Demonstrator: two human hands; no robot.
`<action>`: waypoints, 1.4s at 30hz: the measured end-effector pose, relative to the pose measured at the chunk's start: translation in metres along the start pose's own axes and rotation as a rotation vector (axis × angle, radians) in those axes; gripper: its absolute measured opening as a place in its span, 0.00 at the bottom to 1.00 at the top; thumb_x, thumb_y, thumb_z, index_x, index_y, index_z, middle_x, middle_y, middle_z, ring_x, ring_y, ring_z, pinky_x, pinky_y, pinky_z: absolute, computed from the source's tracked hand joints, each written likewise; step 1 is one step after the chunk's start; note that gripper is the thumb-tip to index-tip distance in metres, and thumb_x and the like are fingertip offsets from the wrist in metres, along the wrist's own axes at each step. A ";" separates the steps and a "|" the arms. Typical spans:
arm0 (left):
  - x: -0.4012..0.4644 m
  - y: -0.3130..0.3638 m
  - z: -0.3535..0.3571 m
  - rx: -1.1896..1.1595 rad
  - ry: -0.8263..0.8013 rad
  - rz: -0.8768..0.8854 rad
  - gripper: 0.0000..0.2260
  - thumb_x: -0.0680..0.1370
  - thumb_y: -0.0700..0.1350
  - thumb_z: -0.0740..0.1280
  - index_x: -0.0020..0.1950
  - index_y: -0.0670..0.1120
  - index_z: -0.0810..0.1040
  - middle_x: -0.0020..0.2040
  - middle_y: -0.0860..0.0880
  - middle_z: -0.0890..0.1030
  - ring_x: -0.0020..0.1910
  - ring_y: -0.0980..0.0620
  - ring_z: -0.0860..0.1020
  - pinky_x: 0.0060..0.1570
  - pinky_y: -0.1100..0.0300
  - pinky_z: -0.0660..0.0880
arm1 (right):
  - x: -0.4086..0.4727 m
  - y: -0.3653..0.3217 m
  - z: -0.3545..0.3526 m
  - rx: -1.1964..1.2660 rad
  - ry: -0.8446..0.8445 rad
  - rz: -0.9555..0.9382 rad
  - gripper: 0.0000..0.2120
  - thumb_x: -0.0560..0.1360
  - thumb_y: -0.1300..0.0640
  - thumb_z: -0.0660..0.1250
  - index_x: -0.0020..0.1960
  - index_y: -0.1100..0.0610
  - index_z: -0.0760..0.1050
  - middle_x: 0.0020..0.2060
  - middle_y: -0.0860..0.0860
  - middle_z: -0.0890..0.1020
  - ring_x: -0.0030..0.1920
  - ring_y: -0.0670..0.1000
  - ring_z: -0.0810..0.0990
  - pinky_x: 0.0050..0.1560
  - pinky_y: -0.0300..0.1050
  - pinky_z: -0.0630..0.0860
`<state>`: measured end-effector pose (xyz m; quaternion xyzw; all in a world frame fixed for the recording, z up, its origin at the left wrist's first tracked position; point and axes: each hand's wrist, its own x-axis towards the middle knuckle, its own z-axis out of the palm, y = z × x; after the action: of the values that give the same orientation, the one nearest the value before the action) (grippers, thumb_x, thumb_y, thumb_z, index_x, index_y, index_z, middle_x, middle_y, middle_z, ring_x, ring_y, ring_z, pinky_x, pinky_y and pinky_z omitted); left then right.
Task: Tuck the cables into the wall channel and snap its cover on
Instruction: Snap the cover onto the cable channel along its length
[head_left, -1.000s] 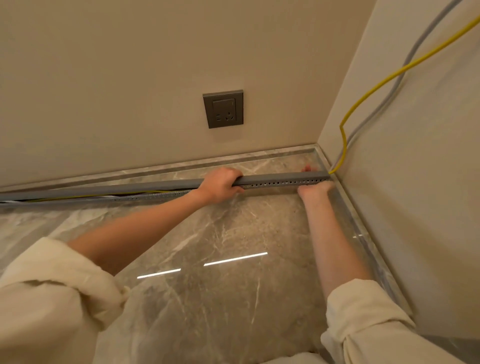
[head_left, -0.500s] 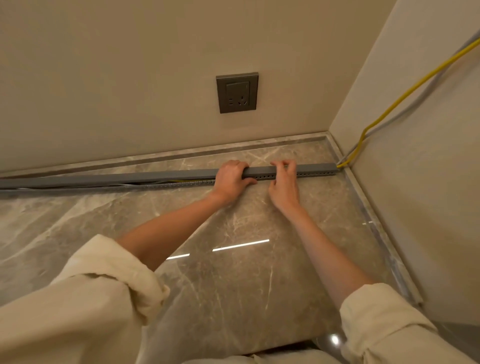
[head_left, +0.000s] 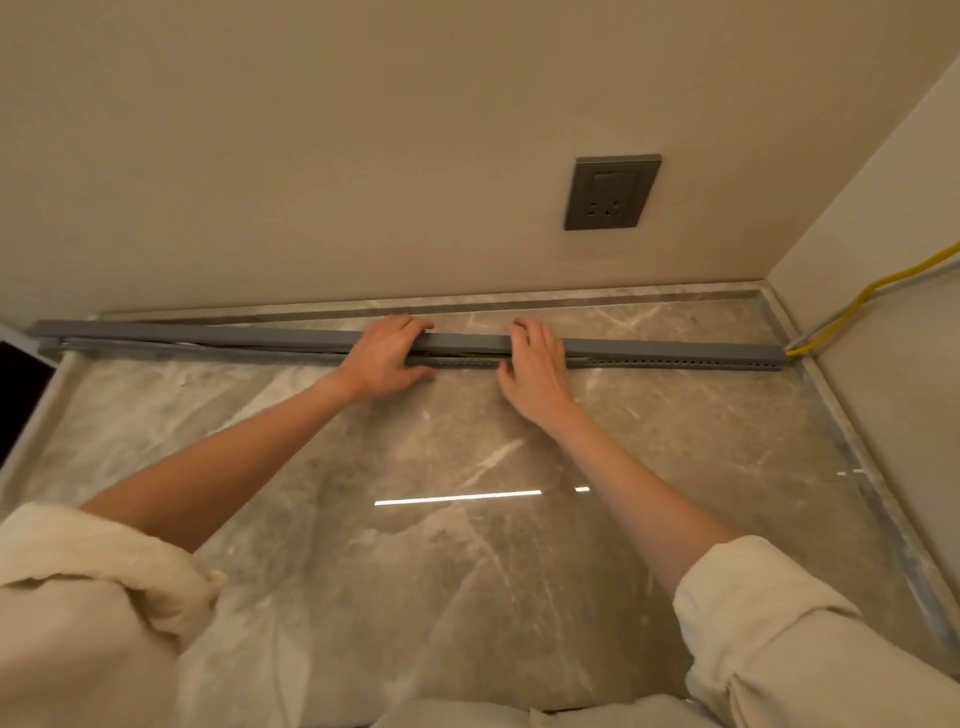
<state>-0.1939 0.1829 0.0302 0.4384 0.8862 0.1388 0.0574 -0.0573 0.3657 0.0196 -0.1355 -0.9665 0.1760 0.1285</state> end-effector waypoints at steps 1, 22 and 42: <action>-0.007 -0.016 -0.008 0.008 0.003 -0.013 0.27 0.71 0.52 0.72 0.65 0.40 0.70 0.60 0.39 0.77 0.59 0.40 0.74 0.60 0.47 0.71 | 0.006 -0.014 0.007 0.013 -0.042 -0.049 0.21 0.77 0.57 0.63 0.69 0.60 0.66 0.66 0.58 0.71 0.67 0.57 0.68 0.69 0.52 0.64; -0.041 -0.097 -0.028 0.218 0.074 0.161 0.11 0.77 0.45 0.65 0.52 0.38 0.75 0.48 0.39 0.81 0.46 0.39 0.78 0.44 0.48 0.74 | 0.054 -0.093 0.036 -0.060 -0.270 -0.222 0.13 0.79 0.50 0.62 0.56 0.59 0.71 0.52 0.56 0.78 0.51 0.57 0.78 0.51 0.53 0.75; -0.050 -0.134 -0.030 -0.037 0.057 0.151 0.19 0.75 0.48 0.67 0.62 0.41 0.73 0.55 0.42 0.81 0.54 0.43 0.77 0.55 0.50 0.74 | 0.059 -0.131 0.064 -0.221 -0.227 -0.273 0.19 0.79 0.53 0.64 0.66 0.62 0.70 0.57 0.58 0.80 0.58 0.59 0.76 0.57 0.52 0.73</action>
<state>-0.2717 0.0599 0.0178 0.4986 0.8492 0.1714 0.0296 -0.1597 0.2463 0.0224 0.0044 -0.9976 0.0642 0.0258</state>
